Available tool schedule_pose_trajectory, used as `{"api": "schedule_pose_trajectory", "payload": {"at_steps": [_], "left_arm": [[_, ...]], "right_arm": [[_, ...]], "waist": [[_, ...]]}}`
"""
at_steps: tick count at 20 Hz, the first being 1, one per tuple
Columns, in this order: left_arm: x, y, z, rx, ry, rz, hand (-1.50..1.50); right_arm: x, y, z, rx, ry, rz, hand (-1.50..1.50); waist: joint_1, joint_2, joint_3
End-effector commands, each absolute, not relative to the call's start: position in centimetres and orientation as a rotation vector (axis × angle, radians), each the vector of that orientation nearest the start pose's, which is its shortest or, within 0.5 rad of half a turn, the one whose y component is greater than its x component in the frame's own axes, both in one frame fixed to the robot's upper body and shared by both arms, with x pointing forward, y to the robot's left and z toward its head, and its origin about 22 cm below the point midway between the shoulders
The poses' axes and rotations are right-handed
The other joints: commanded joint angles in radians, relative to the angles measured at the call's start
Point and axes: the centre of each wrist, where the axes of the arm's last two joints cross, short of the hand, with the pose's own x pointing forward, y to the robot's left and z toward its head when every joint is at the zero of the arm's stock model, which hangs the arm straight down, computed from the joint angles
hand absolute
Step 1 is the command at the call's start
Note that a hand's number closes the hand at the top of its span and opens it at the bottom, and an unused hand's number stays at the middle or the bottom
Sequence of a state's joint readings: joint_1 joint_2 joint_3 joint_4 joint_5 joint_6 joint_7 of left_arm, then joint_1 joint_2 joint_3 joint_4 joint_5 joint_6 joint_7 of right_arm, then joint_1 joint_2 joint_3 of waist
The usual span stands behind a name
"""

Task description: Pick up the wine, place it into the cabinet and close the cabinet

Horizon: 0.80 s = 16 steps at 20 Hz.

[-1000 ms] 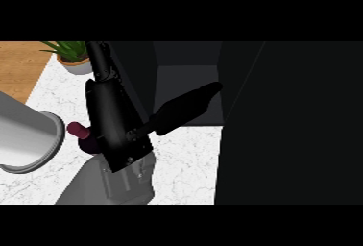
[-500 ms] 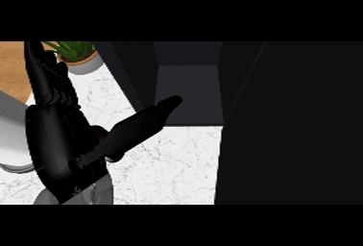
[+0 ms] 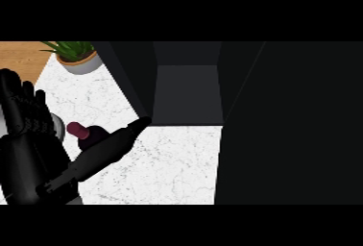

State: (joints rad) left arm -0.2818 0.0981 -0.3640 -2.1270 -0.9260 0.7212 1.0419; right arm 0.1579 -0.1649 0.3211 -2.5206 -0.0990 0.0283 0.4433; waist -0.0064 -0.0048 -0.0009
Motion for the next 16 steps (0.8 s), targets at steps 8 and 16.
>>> {"api": "schedule_pose_trajectory", "payload": {"at_steps": [8,16], "left_arm": [[20.4,16.7,12.8,0.639,-1.598,0.401,-1.5],[21.3,19.1,9.0,0.668,-1.563,0.411,-1.5]], "right_arm": [[8.0,-20.9,21.8,0.378,-1.953,0.311,-1.5],[7.9,-21.0,21.5,0.367,-1.955,0.313,-1.5]], "waist": [[-0.004,0.002,-0.001],[-0.018,0.002,-0.001]]}}
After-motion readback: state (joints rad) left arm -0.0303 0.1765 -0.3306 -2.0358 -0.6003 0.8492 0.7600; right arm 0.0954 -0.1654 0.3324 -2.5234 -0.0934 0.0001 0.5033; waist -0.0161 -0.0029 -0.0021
